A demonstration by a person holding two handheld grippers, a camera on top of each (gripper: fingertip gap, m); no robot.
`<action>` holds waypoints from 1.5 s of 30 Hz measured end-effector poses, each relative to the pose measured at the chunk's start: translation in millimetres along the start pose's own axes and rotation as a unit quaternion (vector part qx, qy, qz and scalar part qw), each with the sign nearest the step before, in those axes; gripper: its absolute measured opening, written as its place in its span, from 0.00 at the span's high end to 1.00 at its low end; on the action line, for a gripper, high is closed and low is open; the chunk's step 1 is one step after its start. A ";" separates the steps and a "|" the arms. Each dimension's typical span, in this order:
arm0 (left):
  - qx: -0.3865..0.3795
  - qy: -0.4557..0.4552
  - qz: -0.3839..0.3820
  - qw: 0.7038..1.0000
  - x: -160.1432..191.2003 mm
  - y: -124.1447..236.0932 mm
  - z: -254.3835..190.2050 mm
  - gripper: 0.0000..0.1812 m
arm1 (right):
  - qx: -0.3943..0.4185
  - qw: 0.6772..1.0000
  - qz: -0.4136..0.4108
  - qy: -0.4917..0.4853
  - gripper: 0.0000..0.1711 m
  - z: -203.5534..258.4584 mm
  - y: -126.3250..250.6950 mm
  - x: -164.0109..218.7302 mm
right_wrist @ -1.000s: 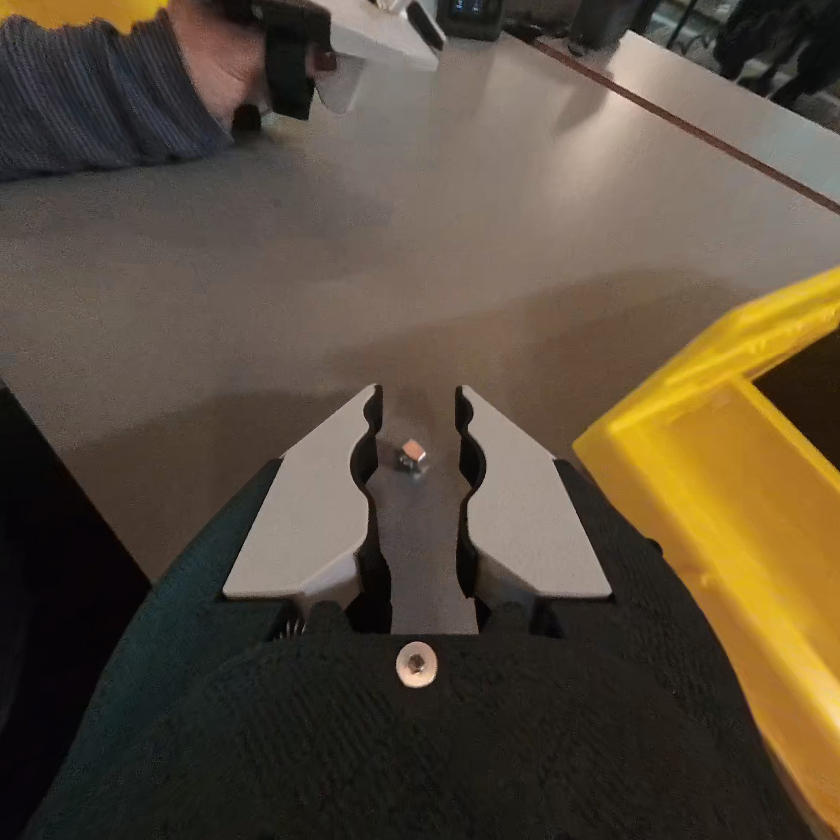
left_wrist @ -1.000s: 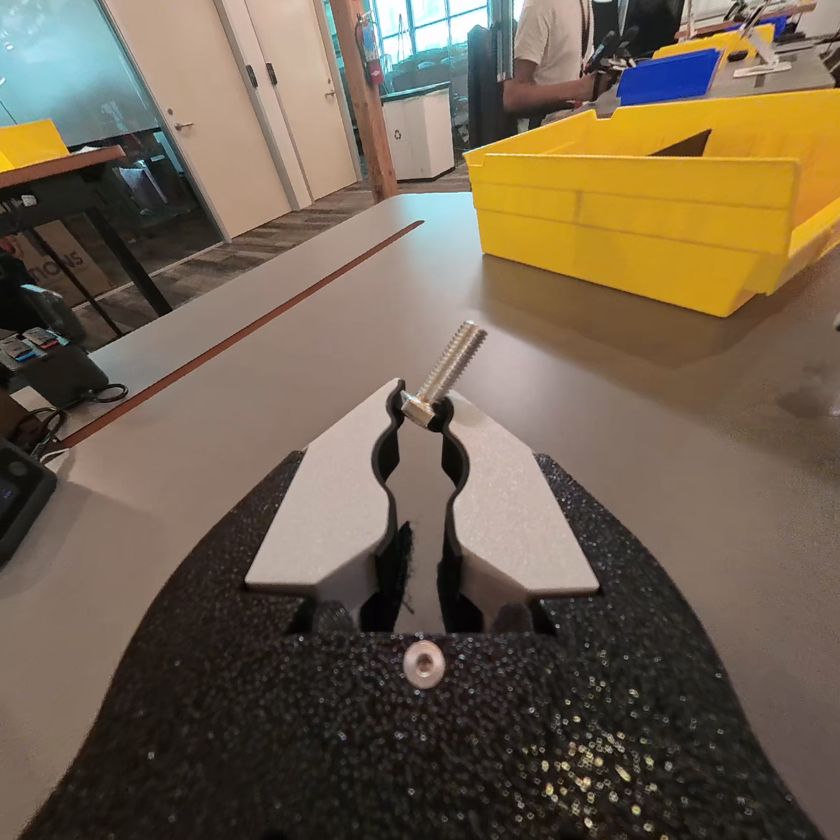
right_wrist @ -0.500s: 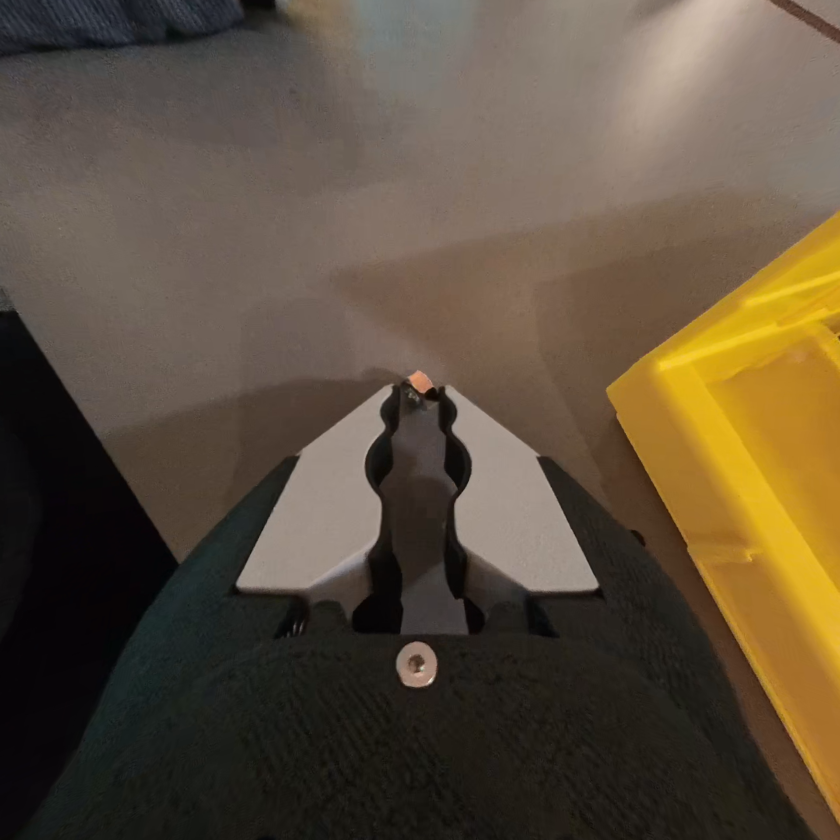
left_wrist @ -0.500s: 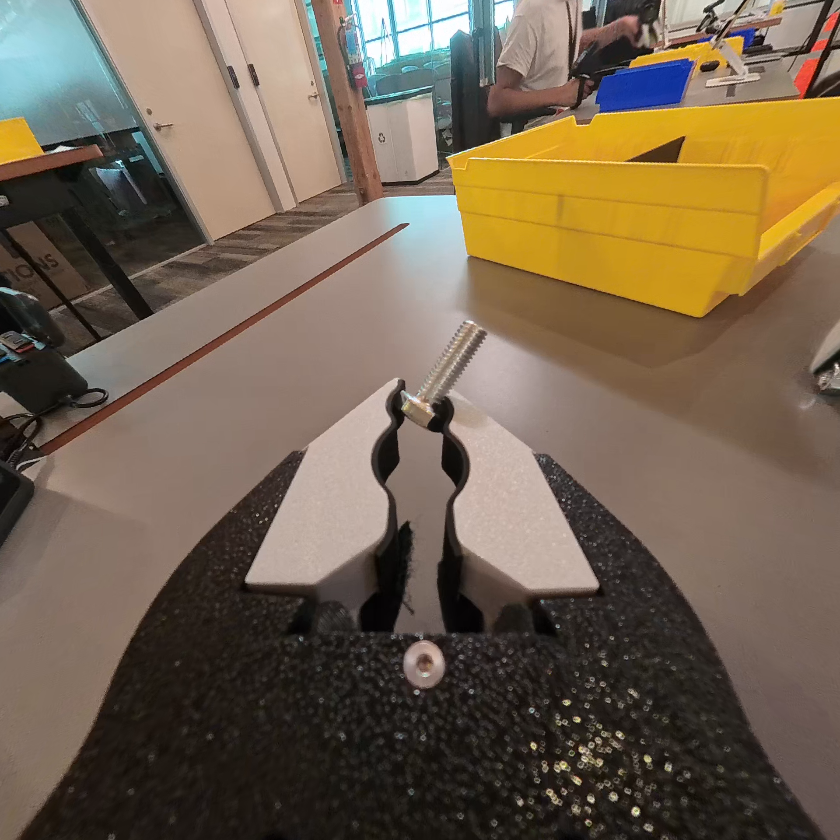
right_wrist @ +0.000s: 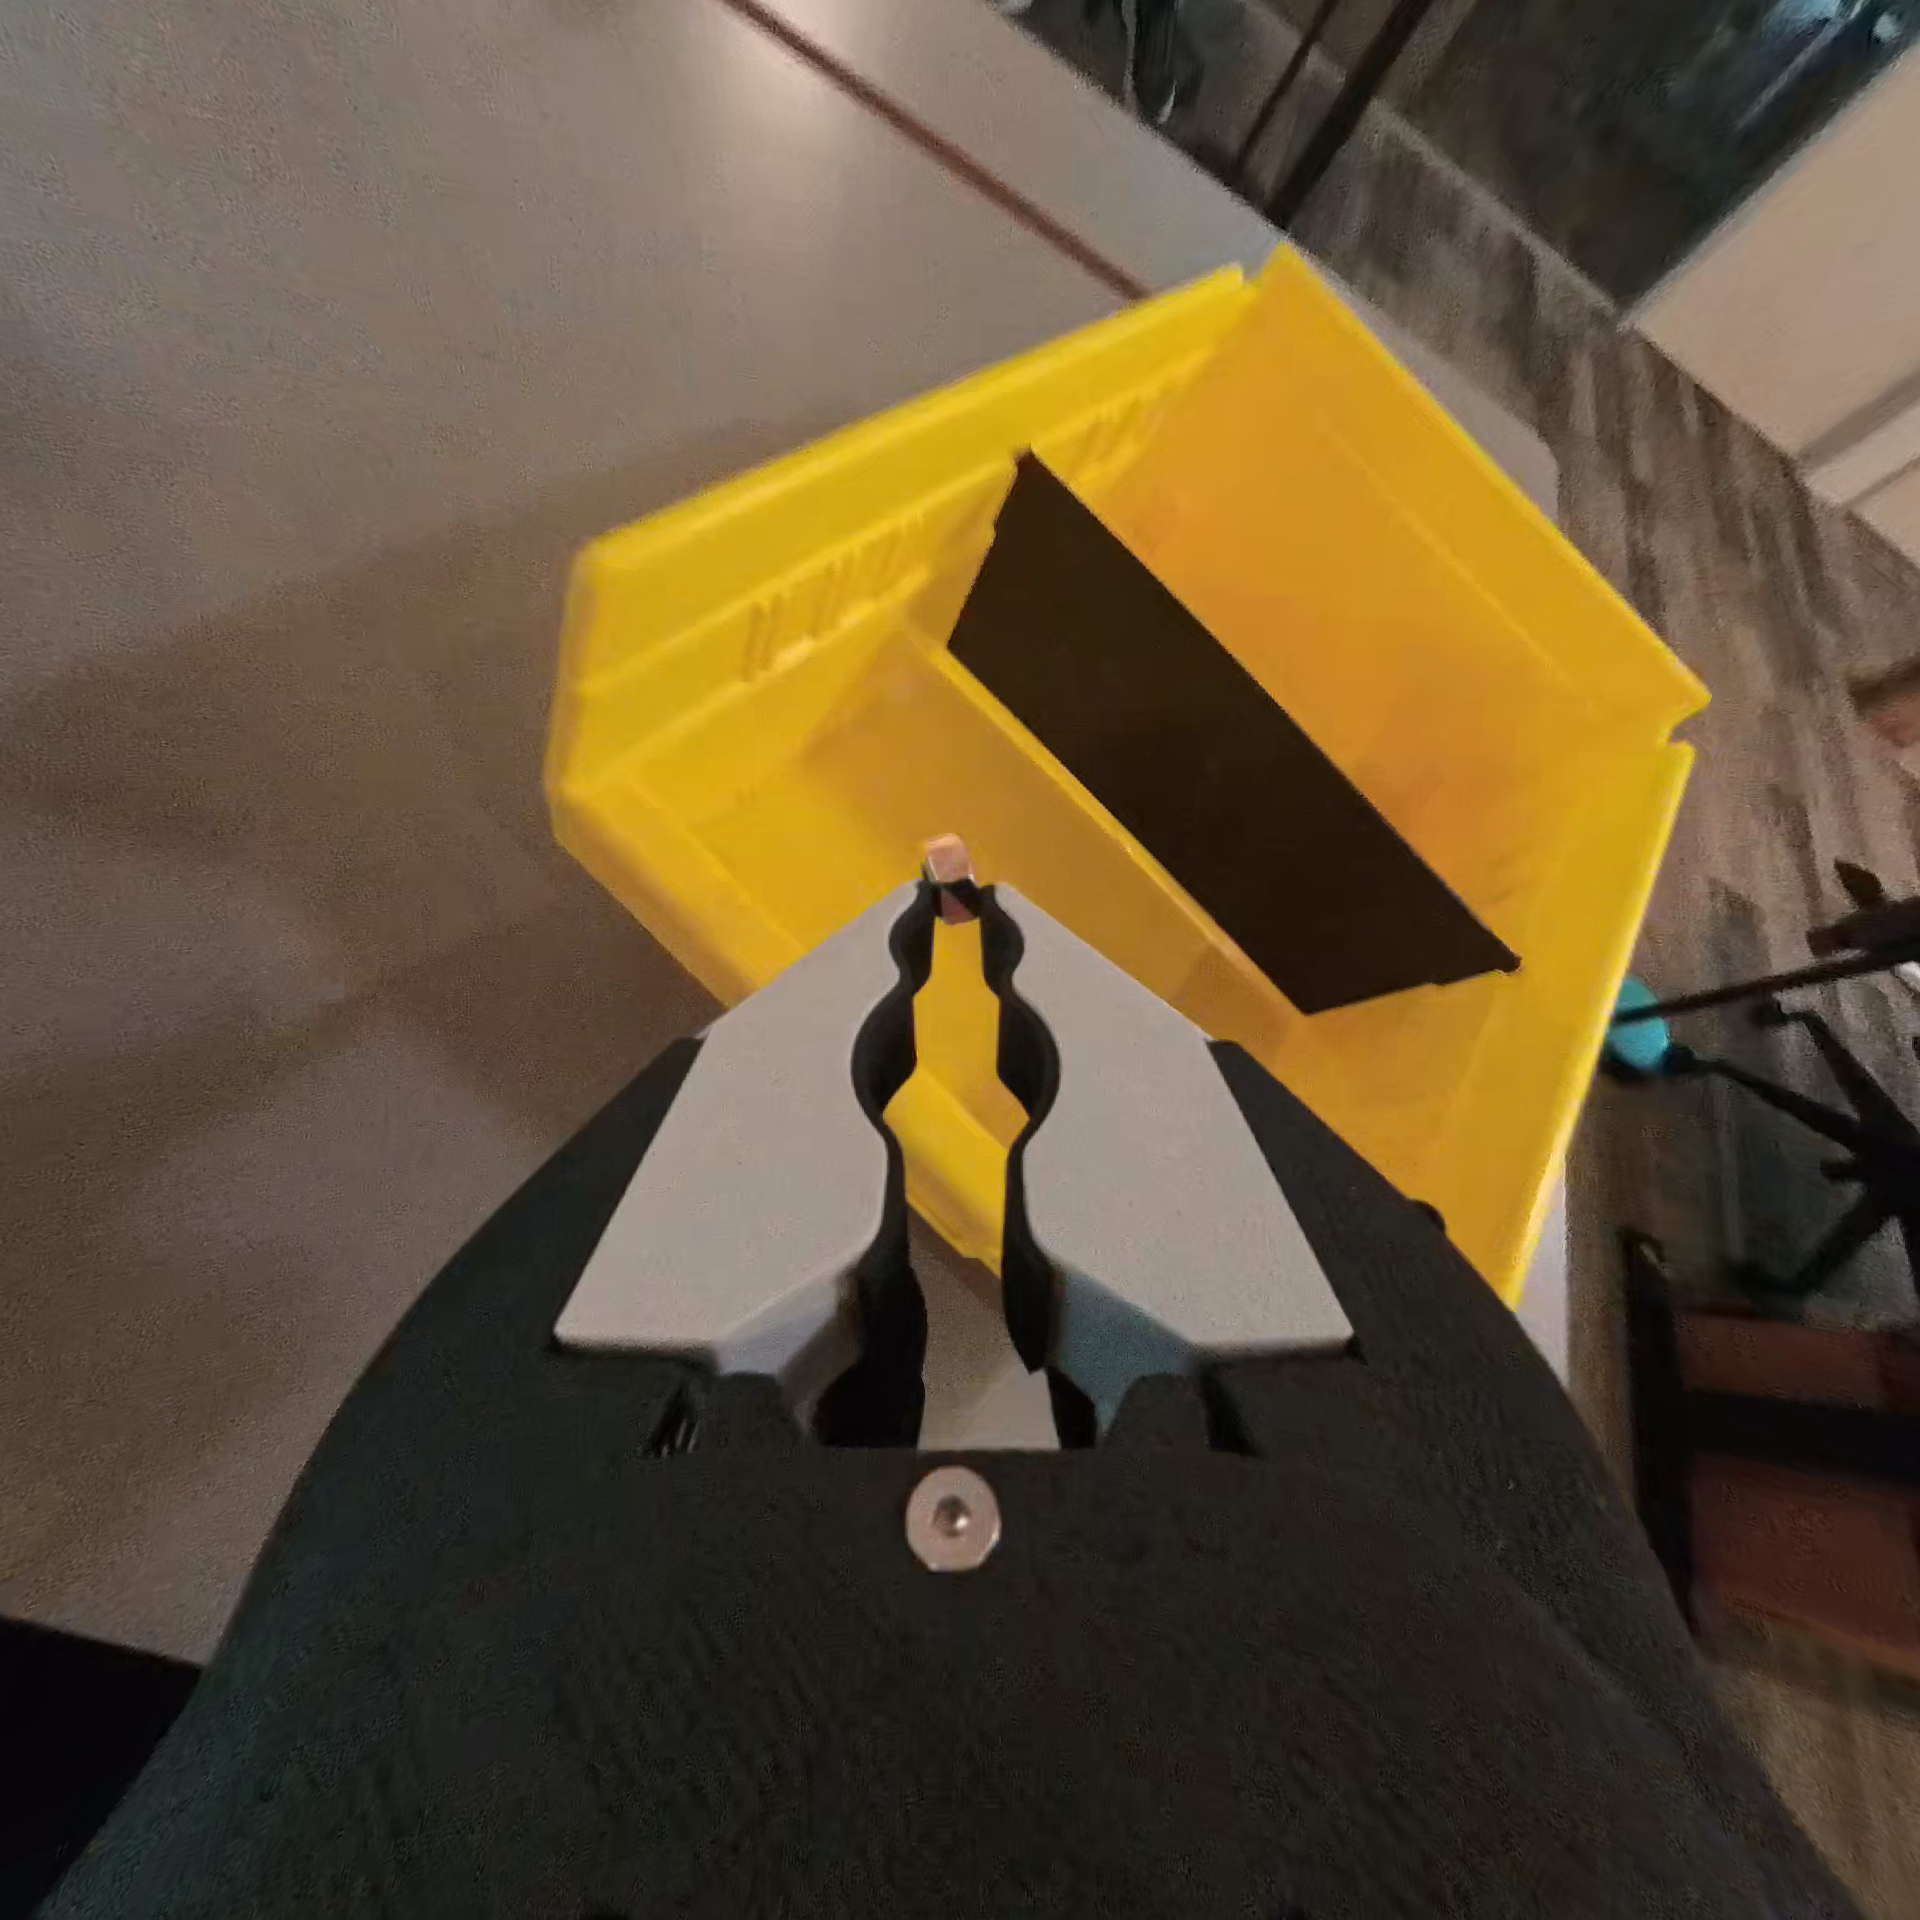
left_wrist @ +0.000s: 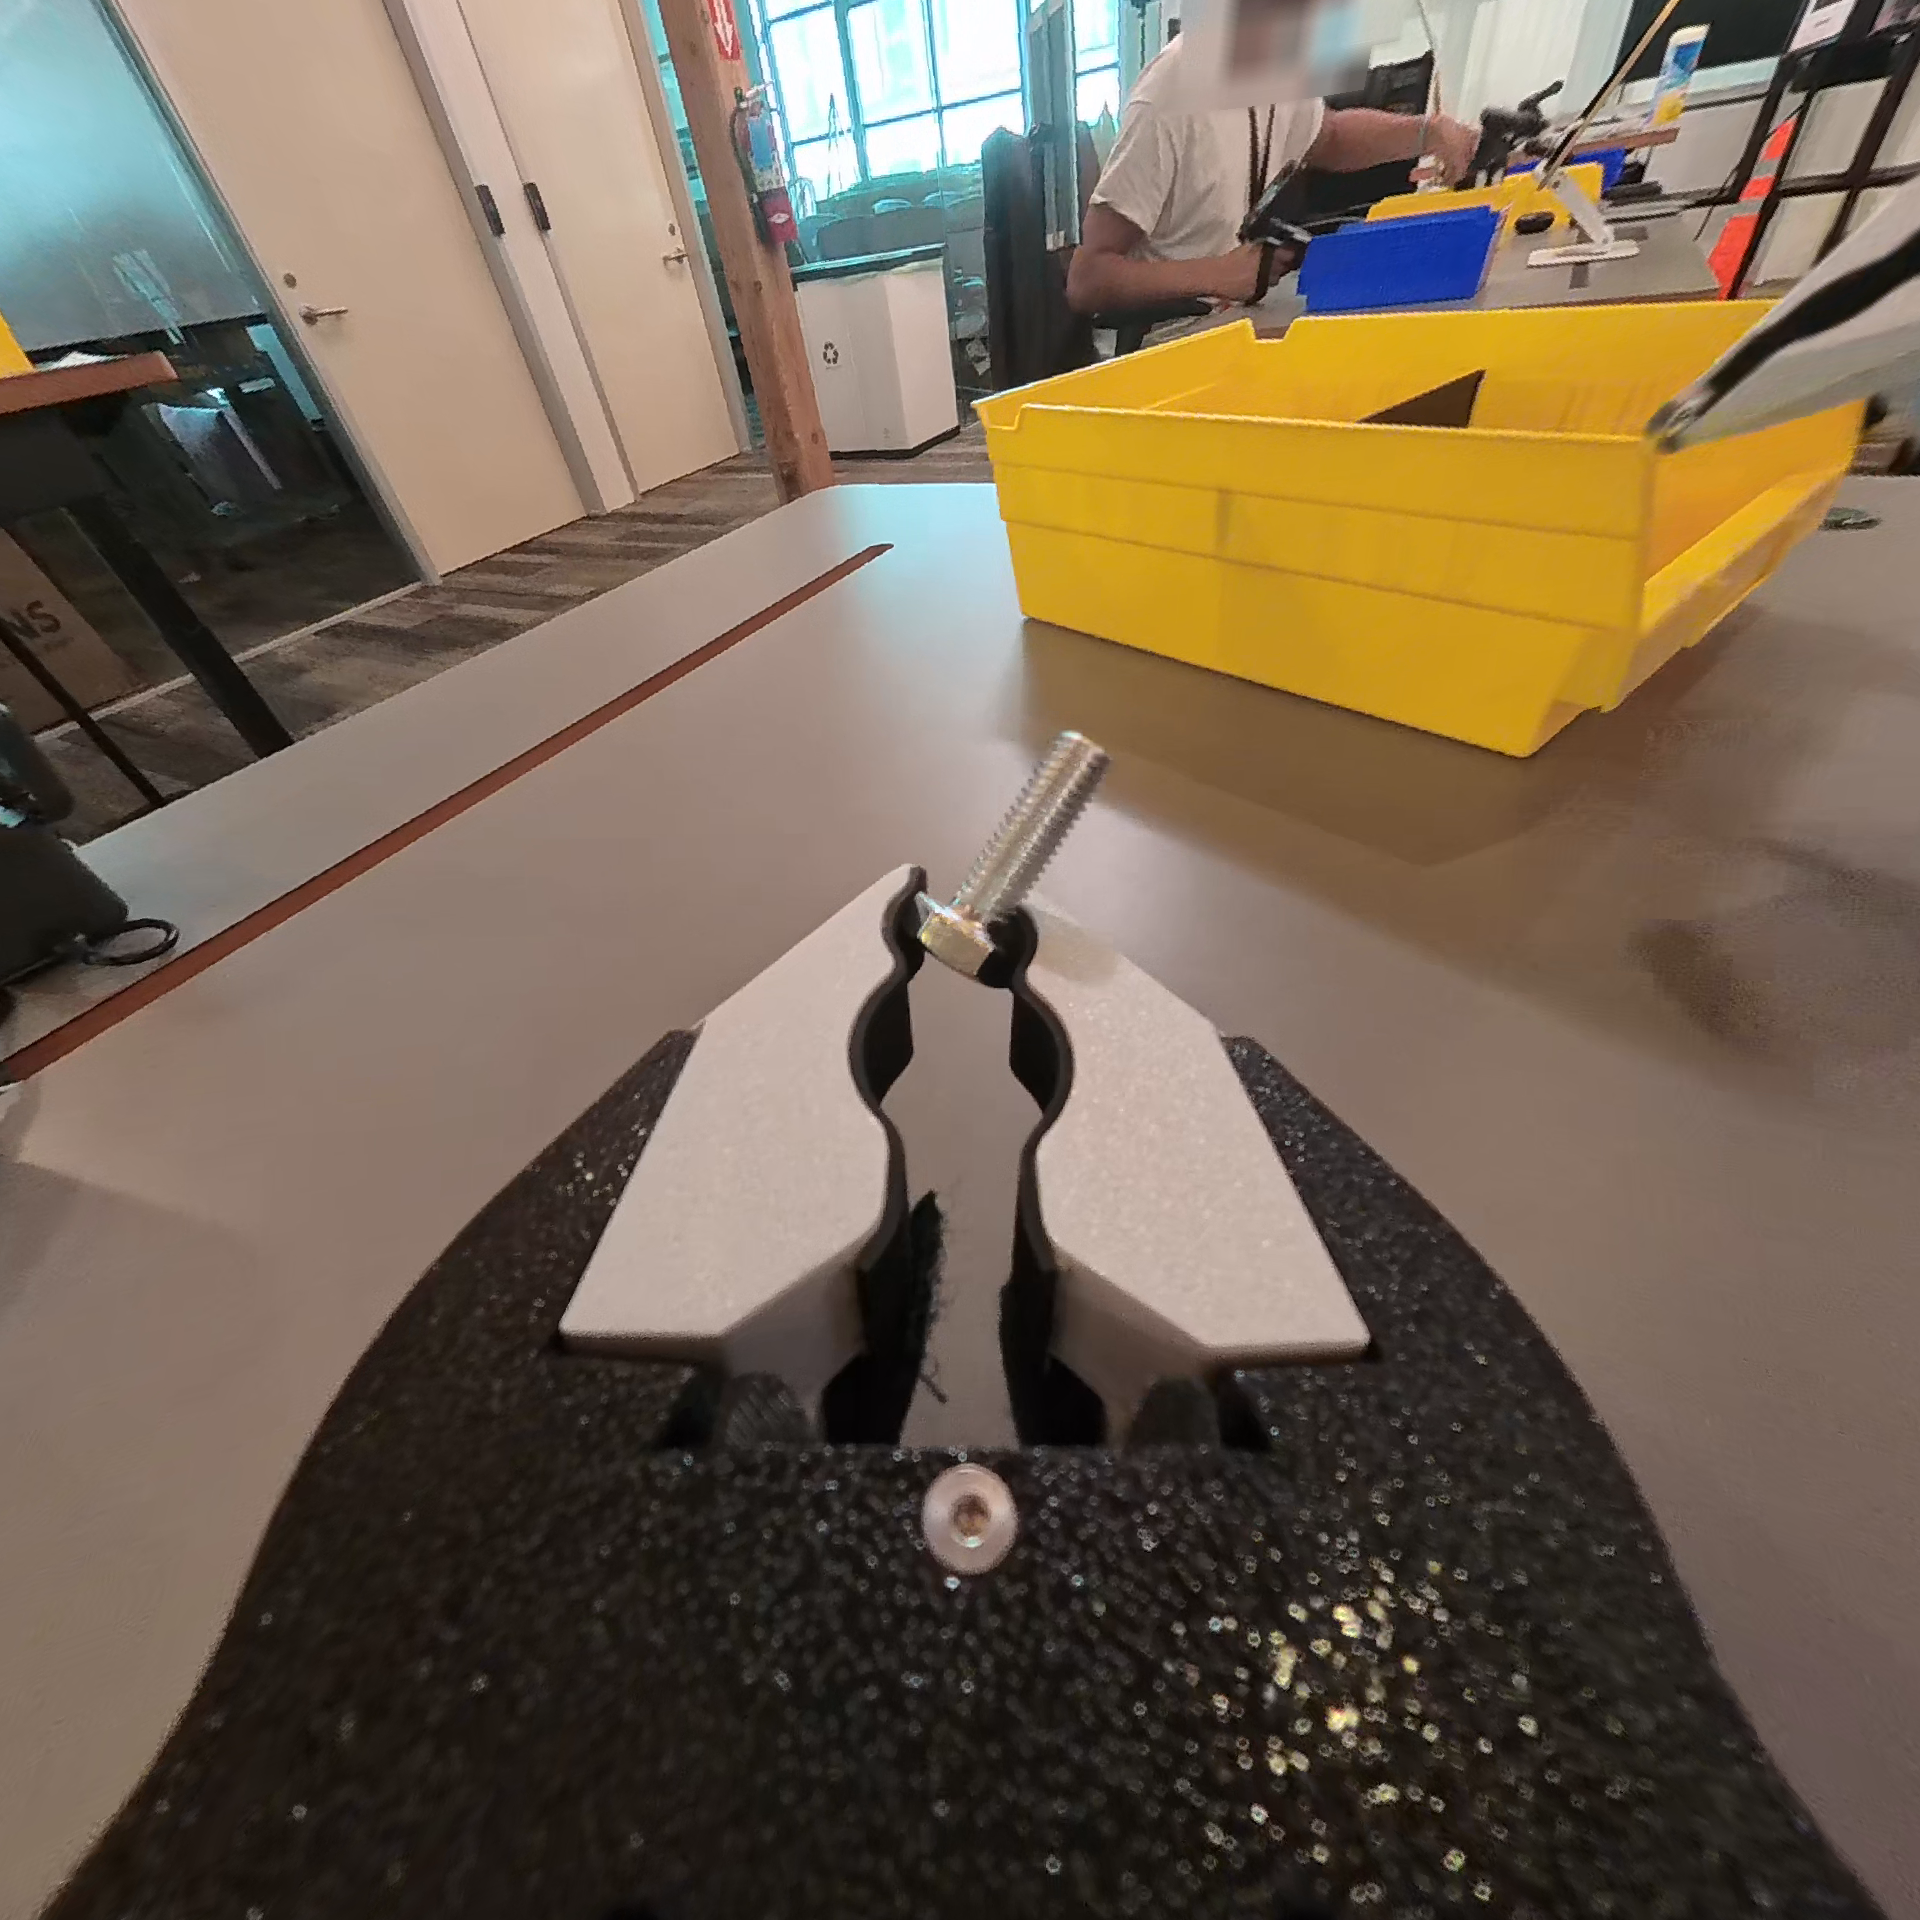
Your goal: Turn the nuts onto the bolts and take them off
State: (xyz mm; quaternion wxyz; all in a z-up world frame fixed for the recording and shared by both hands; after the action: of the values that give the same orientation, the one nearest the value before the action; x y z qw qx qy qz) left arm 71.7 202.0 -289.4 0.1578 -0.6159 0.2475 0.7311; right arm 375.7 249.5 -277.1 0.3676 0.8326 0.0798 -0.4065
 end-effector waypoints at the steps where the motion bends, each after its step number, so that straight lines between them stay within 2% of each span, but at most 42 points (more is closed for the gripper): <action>1: 0.003 0.001 -0.001 1.000 -0.6 -0.4 -1.6 0.94 | -0.005 1.000 0.027 0.004 0.96 -3.4 -6.8 8.0; 4: 0.011 -0.002 -0.001 1.000 -1.1 -2.1 -6.6 0.94 | -0.025 0.996 0.082 0.014 0.96 -4.5 -21.6 25.0; 7: 0.017 -0.005 0.003 1.000 -0.7 -4.0 -10.9 0.94 | -0.027 0.994 0.103 0.016 0.96 -4.0 -30.4 33.0; 9: 0.019 0.001 0.010 1.000 0.5 -5.1 -12.5 0.94 | -0.028 0.995 0.093 0.001 0.90 -1.9 -31.1 30.9; 13: 0.035 0.049 0.062 0.996 13.4 -10.8 -16.4 0.94 | 0.012 0.999 0.029 -0.026 0.79 -0.2 -14.8 13.5; 17: 0.058 0.092 0.140 0.984 34.6 -16.9 -25.2 0.94 | 0.027 0.997 -0.061 -0.035 0.79 21.5 9.3 -13.1; 23: 0.060 0.098 0.237 0.965 62.5 -18.4 -36.1 0.93 | -0.012 0.989 -0.130 -0.067 0.75 61.3 22.9 -33.5; 26: 0.055 0.090 0.248 0.963 63.9 -17.7 -38.7 0.93 | -0.046 0.981 -0.165 -0.093 0.70 83.1 30.9 -44.1; 28: 0.054 0.096 0.246 0.963 63.0 -18.5 -40.8 0.86 | -0.054 0.976 -0.185 -0.097 0.67 95.7 37.9 -50.0; 30: 0.053 0.113 0.238 0.963 60.6 -20.4 -43.2 0.71 | -0.039 0.975 -0.198 -0.089 0.63 101.7 46.3 -50.9; 33: 0.032 0.129 0.230 0.964 59.9 -23.1 -41.2 0.41 | -0.008 0.974 -0.209 -0.087 0.55 97.8 60.9 -46.2; 35: 0.013 0.118 0.239 0.964 62.5 -23.5 -38.7 0.20 | 0.023 0.972 -0.207 -0.105 0.47 85.1 72.1 -38.5; 36: 0.011 0.107 0.240 0.965 62.2 -24.2 -39.8 0.13 | 0.047 0.971 -0.205 -0.117 0.43 75.6 79.7 -33.7; 38: 0.018 0.086 0.225 0.970 56.2 -26.8 -46.7 0.12 | 0.096 0.963 -0.213 -0.134 0.37 56.4 98.7 -27.0; 40: 0.018 0.066 0.205 0.976 47.6 -29.5 -53.8 0.12 | 0.128 0.953 -0.232 -0.150 0.35 42.7 115.0 -23.9; 45: 0.002 0.028 0.176 0.984 23.3 -33.0 -65.4 0.12 | 0.139 0.938 -0.260 -0.183 0.29 34.2 137.2 -21.5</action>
State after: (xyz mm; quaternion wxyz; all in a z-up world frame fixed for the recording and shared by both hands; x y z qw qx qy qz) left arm 138.7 191.2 -325.6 0.0207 -0.5825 0.3582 0.7294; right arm 399.7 131.5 -199.9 0.1379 0.7368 0.1676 -0.6404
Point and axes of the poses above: each gripper's, where its closed fingertips meet, y back along the fingers, x out of its underside, z = x × y across the jaws, the point moved 1 cm from there along y, back along the fingers, and after that the axes turned 3 degrees about x, right-handed, at the moved point
